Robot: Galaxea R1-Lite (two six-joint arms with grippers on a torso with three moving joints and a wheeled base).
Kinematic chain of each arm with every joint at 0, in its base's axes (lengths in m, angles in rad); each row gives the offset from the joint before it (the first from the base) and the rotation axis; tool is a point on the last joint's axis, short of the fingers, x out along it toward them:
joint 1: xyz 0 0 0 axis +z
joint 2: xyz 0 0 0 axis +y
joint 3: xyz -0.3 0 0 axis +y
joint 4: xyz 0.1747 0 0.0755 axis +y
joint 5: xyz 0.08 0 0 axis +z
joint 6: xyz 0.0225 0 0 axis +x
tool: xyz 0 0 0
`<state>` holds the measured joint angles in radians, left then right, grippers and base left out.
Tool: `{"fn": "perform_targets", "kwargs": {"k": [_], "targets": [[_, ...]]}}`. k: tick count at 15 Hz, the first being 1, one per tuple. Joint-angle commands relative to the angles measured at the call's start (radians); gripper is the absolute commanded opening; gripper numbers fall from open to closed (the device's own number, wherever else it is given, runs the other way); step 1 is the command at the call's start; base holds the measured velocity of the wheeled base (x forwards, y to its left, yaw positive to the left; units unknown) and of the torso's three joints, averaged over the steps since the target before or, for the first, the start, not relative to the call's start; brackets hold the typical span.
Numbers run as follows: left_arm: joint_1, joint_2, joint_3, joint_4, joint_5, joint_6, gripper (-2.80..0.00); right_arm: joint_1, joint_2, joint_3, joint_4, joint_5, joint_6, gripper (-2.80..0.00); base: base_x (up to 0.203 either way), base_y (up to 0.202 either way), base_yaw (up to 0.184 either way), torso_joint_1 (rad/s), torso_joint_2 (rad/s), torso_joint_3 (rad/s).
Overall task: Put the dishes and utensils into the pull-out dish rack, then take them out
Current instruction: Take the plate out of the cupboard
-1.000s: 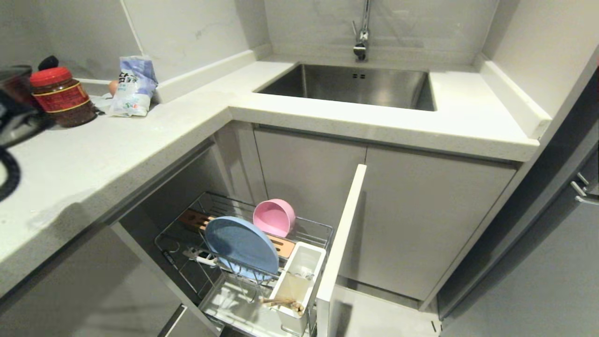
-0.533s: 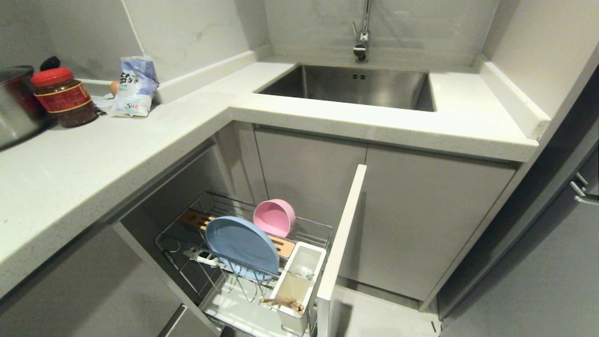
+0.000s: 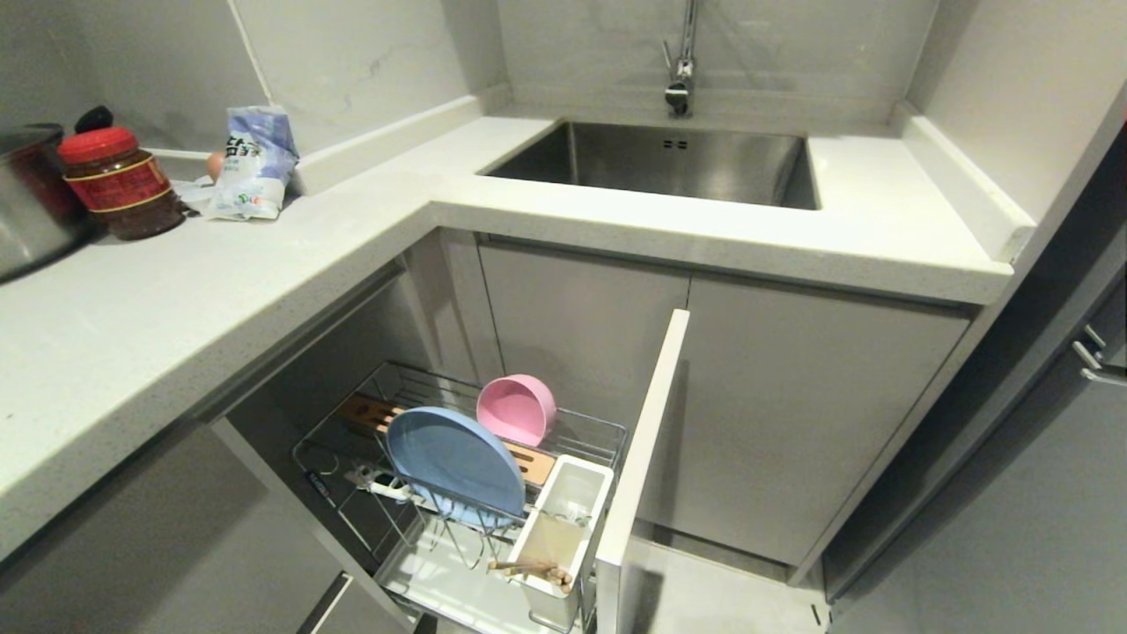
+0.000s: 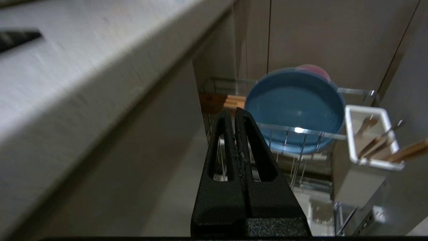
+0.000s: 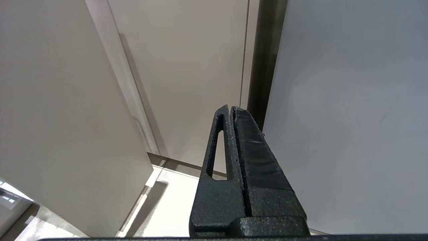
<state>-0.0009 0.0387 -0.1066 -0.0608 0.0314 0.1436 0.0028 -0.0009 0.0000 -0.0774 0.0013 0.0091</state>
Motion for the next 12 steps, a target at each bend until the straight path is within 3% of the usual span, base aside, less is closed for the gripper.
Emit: {"fn": "perform_targets", "kwargs": {"k": [1,4,12], "targets": [[0.003,-0.038,0.128,-0.057,-0.009,0.000,-2.80,0.000,-0.001,0.026,-0.001,0.000,0.000,-2.80,0.000,0.000,0.000,0.000,0.00,0.000],[0.004,-0.039,0.114,0.063,-0.083,-0.025,-2.80,0.000,-0.001,0.026,-0.001,0.000,0.000,-2.80,0.000,0.000,0.000,0.000,0.00,0.000],[0.001,-0.039,0.111,0.064,-0.077,-0.065,-2.80,0.000,-0.001,0.026,-0.001,0.000,0.000,-2.80,0.000,0.000,0.000,0.000,0.00,0.000]]}}
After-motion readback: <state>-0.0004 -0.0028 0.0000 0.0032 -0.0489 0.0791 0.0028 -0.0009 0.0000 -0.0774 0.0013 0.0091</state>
